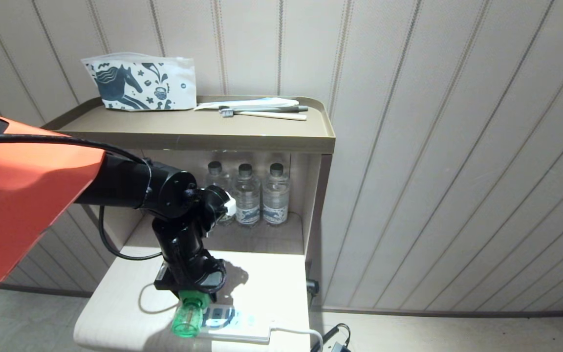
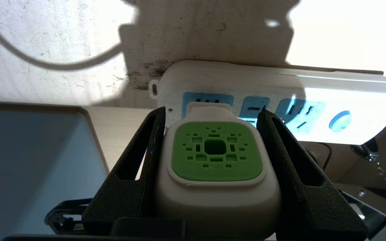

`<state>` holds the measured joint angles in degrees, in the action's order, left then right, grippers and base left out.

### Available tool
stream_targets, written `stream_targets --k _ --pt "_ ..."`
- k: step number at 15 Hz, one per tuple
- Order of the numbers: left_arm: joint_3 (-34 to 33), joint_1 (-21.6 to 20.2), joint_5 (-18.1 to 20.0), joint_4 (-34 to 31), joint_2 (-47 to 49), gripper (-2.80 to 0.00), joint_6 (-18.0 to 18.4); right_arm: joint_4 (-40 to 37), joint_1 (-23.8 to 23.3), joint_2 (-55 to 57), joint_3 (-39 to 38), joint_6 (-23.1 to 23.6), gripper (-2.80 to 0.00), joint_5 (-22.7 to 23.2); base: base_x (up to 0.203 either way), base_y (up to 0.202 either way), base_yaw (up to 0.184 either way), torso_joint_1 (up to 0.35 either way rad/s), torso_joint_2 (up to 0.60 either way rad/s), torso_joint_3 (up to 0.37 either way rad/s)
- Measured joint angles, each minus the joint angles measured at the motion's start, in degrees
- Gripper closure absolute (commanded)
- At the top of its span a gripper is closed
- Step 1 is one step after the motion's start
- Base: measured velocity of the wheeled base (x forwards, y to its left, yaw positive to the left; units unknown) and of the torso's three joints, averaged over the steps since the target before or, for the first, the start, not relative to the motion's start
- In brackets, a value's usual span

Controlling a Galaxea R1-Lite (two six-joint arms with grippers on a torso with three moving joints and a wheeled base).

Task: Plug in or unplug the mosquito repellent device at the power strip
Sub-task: Insert the plug into the socket

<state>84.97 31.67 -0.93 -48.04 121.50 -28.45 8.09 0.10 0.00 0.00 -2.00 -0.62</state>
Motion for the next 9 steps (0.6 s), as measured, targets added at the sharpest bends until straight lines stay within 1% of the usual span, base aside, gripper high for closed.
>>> stream_targets --k 5,9 --pt "1.19 -0.15 -0.39 -0.07 1.15 0.00 -0.52 0.02 0.01 0.00 0.00 0.00 0.00 0.00 0.000 0.000 0.000 0.000 0.00 0.000" --pt "0.63 -0.87 -1.07 0.10 0.89 0.00 -2.51 0.02 0.01 0.00 0.00 -0.01 0.00 0.00 0.000 0.000 0.000 0.000 0.00 0.000"
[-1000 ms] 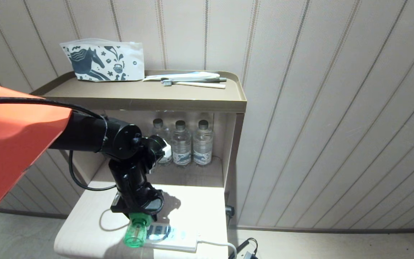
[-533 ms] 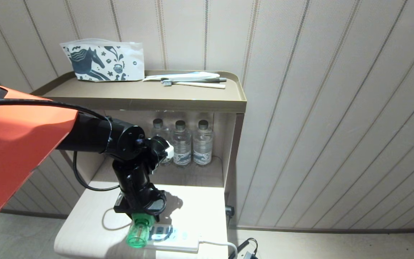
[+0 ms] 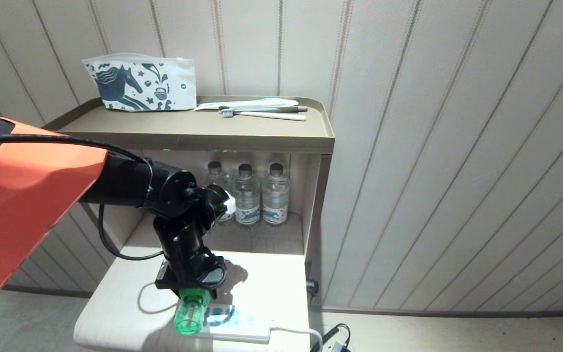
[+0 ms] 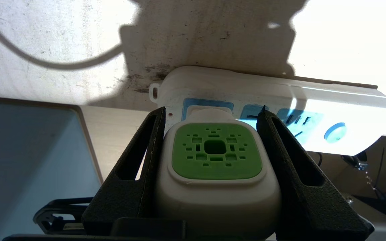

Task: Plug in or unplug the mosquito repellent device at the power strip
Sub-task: Insert the plug into the socket

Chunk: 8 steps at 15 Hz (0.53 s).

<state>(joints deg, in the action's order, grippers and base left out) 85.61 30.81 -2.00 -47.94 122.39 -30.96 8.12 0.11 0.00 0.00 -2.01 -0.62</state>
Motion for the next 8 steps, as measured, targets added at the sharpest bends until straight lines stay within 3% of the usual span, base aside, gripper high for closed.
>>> stream_targets --k 5,8 --pt "-2.90 0.38 -4.47 3.87 -0.96 0.00 -3.10 0.00 0.00 0.00 0.00 0.01 0.00 0.00 0.000 0.000 0.000 0.000 0.00 0.000" --pt "-5.97 1.16 -5.19 7.07 -1.89 0.00 -4.34 0.00 0.00 0.00 0.00 0.00 0.00 0.00 0.000 0.000 0.000 0.000 0.00 0.000"
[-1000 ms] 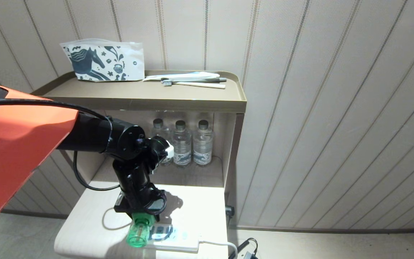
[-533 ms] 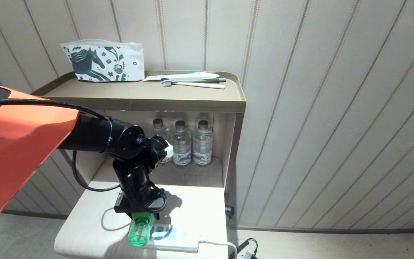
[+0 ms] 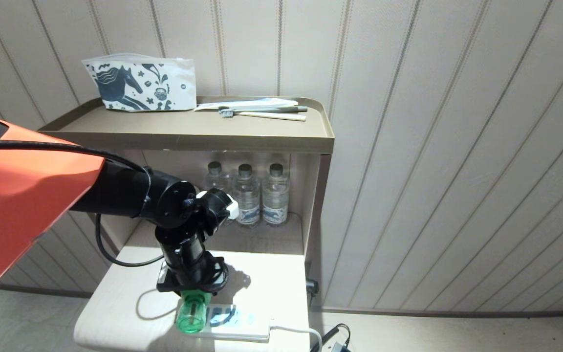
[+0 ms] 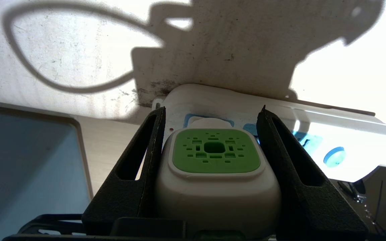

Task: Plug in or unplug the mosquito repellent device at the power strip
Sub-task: Insert the plug into the socket

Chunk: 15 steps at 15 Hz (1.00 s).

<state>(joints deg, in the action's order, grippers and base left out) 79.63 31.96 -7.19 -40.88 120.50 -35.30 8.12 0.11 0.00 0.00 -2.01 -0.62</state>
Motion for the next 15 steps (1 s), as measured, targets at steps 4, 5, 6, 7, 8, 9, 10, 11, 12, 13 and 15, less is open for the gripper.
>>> stream_targets --k 4,5,6,7,8,9,10,11,12,13,15 --pt "-0.78 0.28 0.00 0.15 -0.89 0.00 -1.07 0.00 -0.01 0.00 0.00 0.00 0.00 0.01 0.000 0.000 0.000 0.000 0.00 0.000" --pt "-1.09 0.30 0.00 0.09 -1.21 0.00 -1.60 0.00 -0.01 0.00 0.00 0.00 0.00 0.00 0.000 0.000 0.000 0.000 0.00 0.000" --pt "-1.38 0.41 -0.02 0.11 -1.48 0.00 -2.35 0.00 0.00 0.00 0.00 0.01 0.00 0.00 0.000 0.000 0.000 0.000 0.00 0.000" --pt "-1.70 0.56 -0.08 0.34 -1.83 0.00 -2.67 0.00 0.00 0.00 0.00 0.01 0.00 0.00 0.000 0.000 0.000 0.000 0.00 0.000" --pt "-1.94 0.67 -0.17 0.79 -2.10 0.00 -2.86 0.00 0.00 0.00 0.00 0.01 0.00 0.01 0.000 0.000 0.000 0.000 0.00 0.000" --pt "-2.26 0.78 -0.29 1.41 -2.31 0.00 -3.02 0.00 0.00 0.00 0.00 0.01 0.00 0.00 0.000 0.000 0.000 0.000 0.00 0.000" --pt "-2.48 0.92 -0.44 1.86 -2.38 0.00 -3.34 0.00 0.00 0.00 0.00 0.01 0.00 0.00 0.000 0.000 0.000 0.000 0.00 0.000" --pt "-2.54 0.96 -0.71 2.28 -2.33 0.00 -4.05 0.00 0.00 0.00 0.00 0.01 0.00 0.00 0.000 0.000 0.000 0.000 0.00 0.000" --pt "-2.37 0.96 -1.12 2.86 -2.16 0.00 -4.33 0.00 0.00 0.00 0.00 0.00 0.00 0.00 0.000 0.000 0.000 0.000 0.00 0.000" --pt "-1.86 1.00 -1.74 3.93 -1.84 0.00 -4.44 0.00 -0.01 0.00 0.00 0.01 0.00 0.01 0.000 0.000 0.000 0.000 0.00 0.000" --pt "-0.37 1.00 -2.76 4.55 -0.96 0.00 -4.44 0.00 0.00 0.00 0.00 0.00 0.00 0.00 0.000 0.000 0.000 0.000 0.00 0.000"
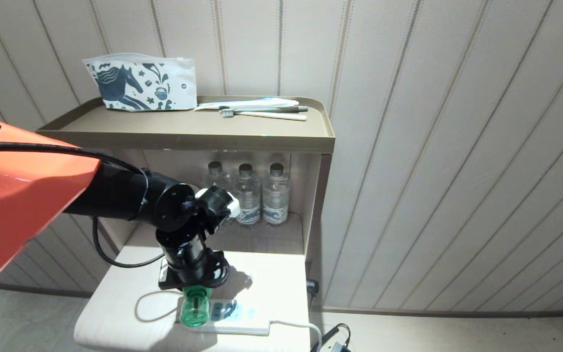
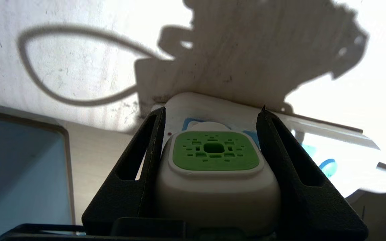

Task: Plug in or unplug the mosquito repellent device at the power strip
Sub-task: Insert the plug into the socket

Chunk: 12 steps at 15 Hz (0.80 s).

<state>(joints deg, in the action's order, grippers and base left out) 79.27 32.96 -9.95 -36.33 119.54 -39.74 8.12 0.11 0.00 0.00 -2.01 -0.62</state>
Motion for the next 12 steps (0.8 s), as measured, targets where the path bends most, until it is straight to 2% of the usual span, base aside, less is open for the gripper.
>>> stream_targets --k 7,12 --pt "3.57 -0.17 -0.73 0.06 1.73 0.00 0.09 0.00 0.00 0.00 0.00 0.01 0.00 0.00 0.000 0.000 0.000 0.000 0.00 0.000" --pt "3.84 -0.11 -3.80 0.39 1.33 0.00 0.00 0.00 -0.01 0.00 0.00 0.01 0.00 0.02 0.000 0.000 0.000 0.000 0.00 0.000"
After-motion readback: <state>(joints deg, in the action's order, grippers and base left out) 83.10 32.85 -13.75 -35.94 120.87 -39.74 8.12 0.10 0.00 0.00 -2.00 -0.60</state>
